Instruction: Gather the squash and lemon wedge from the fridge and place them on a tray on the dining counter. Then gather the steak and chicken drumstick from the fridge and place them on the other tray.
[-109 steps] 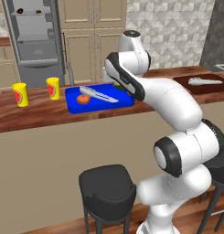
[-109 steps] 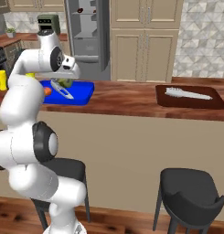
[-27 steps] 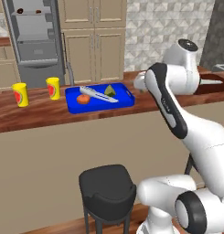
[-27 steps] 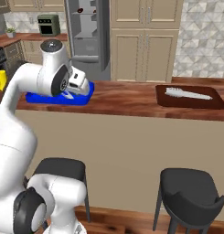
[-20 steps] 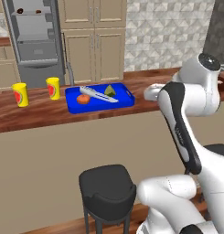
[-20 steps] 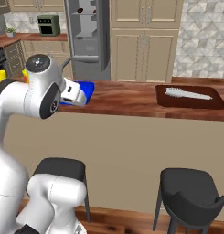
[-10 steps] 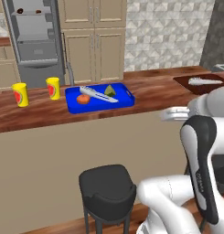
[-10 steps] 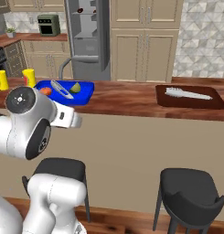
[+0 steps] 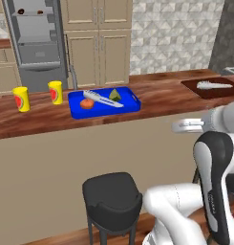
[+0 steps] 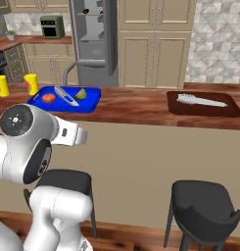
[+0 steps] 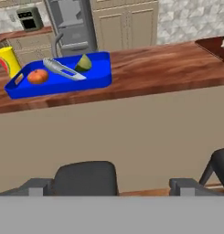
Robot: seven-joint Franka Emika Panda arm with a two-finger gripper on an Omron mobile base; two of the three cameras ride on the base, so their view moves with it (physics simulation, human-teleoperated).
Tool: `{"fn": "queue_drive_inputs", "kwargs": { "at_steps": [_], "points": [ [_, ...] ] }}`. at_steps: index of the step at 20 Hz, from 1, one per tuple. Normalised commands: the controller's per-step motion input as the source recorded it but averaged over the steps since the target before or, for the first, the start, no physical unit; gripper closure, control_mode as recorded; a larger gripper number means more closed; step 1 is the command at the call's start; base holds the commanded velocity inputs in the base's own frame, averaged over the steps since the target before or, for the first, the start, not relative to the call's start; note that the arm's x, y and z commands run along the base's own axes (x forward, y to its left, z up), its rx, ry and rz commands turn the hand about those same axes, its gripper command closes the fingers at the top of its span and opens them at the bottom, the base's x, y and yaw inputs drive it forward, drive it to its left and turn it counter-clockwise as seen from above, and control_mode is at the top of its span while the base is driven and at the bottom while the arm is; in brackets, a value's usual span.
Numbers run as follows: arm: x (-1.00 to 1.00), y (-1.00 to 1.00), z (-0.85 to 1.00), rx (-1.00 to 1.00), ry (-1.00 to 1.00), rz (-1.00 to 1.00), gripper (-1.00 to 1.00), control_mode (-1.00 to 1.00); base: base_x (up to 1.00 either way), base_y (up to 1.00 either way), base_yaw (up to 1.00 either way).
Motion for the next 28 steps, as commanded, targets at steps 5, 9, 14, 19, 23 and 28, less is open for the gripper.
{"fn": "queue_drive_inputs", "kwargs": {
  "at_steps": [5, 9, 14, 19, 23, 28],
  "points": [
    [-0.14, -0.08, 0.00, 0.00, -0.02, -0.02, -1.00, 1.00, -0.65, -0.51, -0.13],
    [0.00, 0.00, 0.00, 0.00, 0.00, 0.00, -1.00, 1.00, -0.59, -0.95, -0.30],
    [0.00, 0.00, 0.00, 0.00, 0.00, 0.00, -1.00, 1.00, -0.24, -1.00, -0.26],
    [0.00, 0.00, 0.00, 0.00, 0.00, 0.00, -1.00, 1.00, 0.00, -1.00, -0.18],
    [0.00, 0.00, 0.00, 0.00, 0.00, 0.00, -1.00, 1.00, 0.00, -1.00, -0.15],
    [0.00, 0.00, 0.00, 0.00, 0.00, 0.00, -1.00, 1.00, 0.06, -1.00, -0.13]
  ]
}}
